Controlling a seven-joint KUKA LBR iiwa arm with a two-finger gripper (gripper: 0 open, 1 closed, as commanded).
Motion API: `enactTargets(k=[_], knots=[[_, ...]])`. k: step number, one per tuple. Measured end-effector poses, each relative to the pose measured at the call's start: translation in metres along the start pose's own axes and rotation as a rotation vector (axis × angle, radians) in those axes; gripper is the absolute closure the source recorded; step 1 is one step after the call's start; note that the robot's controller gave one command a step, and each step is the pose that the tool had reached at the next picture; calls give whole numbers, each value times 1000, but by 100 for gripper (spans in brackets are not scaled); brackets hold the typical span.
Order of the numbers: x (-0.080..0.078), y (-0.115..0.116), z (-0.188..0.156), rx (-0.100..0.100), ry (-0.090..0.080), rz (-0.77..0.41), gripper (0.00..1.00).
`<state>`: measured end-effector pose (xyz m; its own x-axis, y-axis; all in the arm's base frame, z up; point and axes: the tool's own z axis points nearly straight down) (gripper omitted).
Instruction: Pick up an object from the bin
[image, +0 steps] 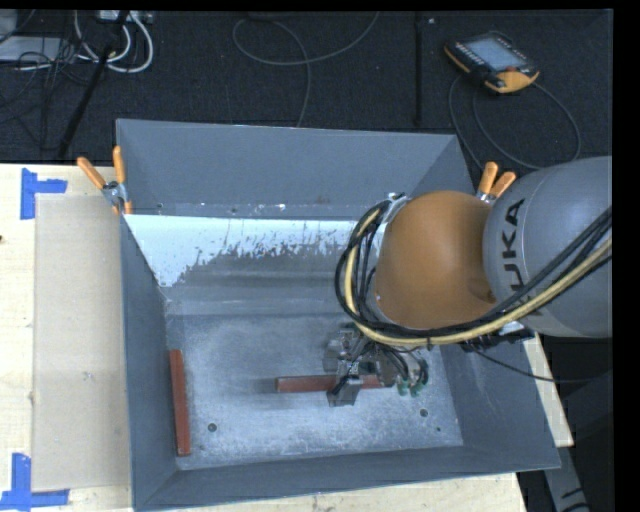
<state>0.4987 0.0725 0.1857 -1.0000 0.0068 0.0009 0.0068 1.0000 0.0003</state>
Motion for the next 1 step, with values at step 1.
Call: enactTargets(k=[1], knots=[[-20, 11, -41, 1, 3, -13, 100]])
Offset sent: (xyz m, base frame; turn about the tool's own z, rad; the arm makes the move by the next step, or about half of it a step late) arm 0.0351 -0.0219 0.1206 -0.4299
